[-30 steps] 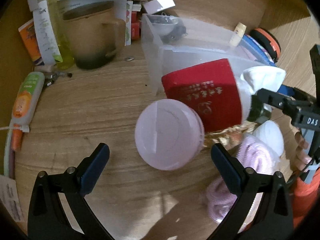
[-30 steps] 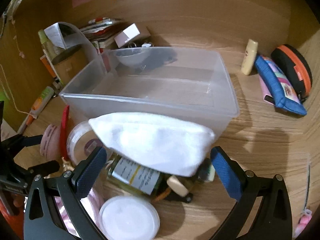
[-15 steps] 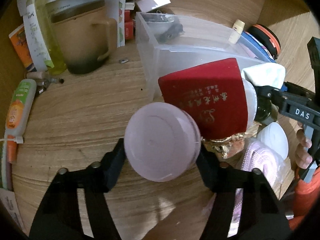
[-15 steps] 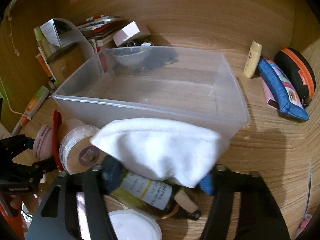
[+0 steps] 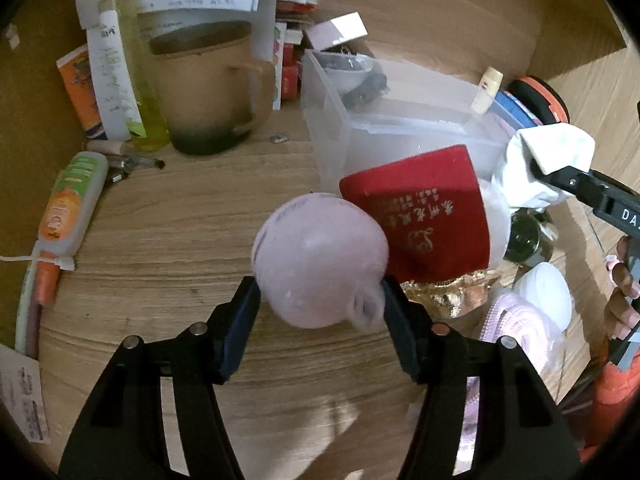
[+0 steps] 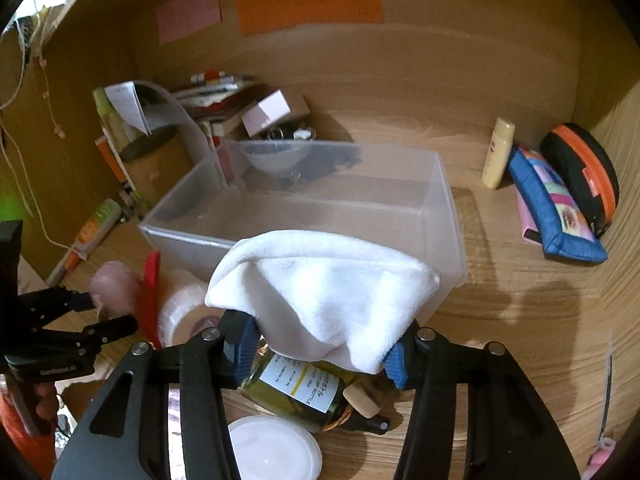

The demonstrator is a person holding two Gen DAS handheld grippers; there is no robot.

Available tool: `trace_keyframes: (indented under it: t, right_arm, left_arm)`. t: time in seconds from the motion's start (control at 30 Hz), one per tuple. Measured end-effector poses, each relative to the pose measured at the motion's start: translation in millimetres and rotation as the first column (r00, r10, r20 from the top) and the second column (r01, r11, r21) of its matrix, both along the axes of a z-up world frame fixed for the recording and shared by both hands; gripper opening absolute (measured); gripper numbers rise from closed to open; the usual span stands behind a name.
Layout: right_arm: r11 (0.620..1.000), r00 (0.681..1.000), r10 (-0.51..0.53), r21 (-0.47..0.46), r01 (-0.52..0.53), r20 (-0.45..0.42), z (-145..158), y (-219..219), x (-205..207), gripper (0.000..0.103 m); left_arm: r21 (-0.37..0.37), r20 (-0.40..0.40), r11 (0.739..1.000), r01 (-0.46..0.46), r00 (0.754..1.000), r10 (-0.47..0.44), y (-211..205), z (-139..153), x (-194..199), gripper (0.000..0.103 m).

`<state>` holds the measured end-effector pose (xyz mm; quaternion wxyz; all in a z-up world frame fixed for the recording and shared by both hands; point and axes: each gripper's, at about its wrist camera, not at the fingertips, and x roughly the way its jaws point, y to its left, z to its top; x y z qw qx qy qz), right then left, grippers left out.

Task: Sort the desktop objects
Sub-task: 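Lift pink jar with left tool while right tool carries white bag over clear box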

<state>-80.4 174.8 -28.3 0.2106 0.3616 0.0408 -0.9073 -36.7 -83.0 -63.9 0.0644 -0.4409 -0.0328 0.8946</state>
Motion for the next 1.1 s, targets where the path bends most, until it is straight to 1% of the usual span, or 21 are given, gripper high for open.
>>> trace_keyframes:
  t: [0.13,0.27,0.4,0.53,0.6,0.8,0.87,0.9,1.0,1.1]
  right_arm:
    - [1.000,1.000,-0.004,-0.005,0.004,-0.023,8,3,4,0.048]
    - [1.000,1.000,-0.007,-0.016,0.007,-0.026,11,7,3,0.048]
    - [1.000,1.000,-0.009,-0.029,0.008,-0.020,12,12,3,0.048]
    - [1.000,1.000,-0.011,-0.025,0.011,-0.026,15,15,2,0.048]
    - [1.000,0.999,-0.010,-0.024,0.009,-0.031,16,17,3,0.048]
    - [1.000,0.999,-0.005,-0.026,0.004,-0.034,17,21,0,0.048]
    - [1.000,0.999,-0.003,-0.029,0.002,-0.035,18,21,-1,0.048]
    - [1.000,0.999,-0.005,-0.030,0.004,-0.036,18,21,-1,0.048]
    - [0.999,0.999,-0.005,-0.040,0.003,-0.043,23,22,-2,0.047]
    - [0.999,0.998,-0.004,-0.050,0.001,-0.057,31,23,-3,0.047]
  left_arm:
    - [-0.004,-0.032,1.000,0.000,0.999,0.000,3,11,2,0.058]
    - [-0.025,-0.035,1.000,0.010,0.999,-0.011,9,15,-1,0.058]
    - [-0.024,-0.010,1.000,0.012,1.000,-0.012,10,12,-10,0.060]
    - [-0.014,0.053,1.000,0.001,0.999,0.000,9,-4,-29,0.065]
    - [0.000,0.074,1.000,-0.007,0.997,0.007,7,-11,-36,0.065]
    - [0.015,0.087,1.000,-0.022,0.996,0.021,2,-14,-49,0.066]
    - [0.017,0.084,0.999,-0.029,0.996,0.027,0,-14,-52,0.066]
    - [0.012,0.079,0.999,-0.031,0.996,0.030,0,-13,-52,0.063]
    - [-0.019,0.053,0.999,-0.045,0.998,0.046,2,-13,-47,0.063]
    - [-0.043,0.016,0.997,-0.059,0.998,0.060,2,-6,-40,0.063]
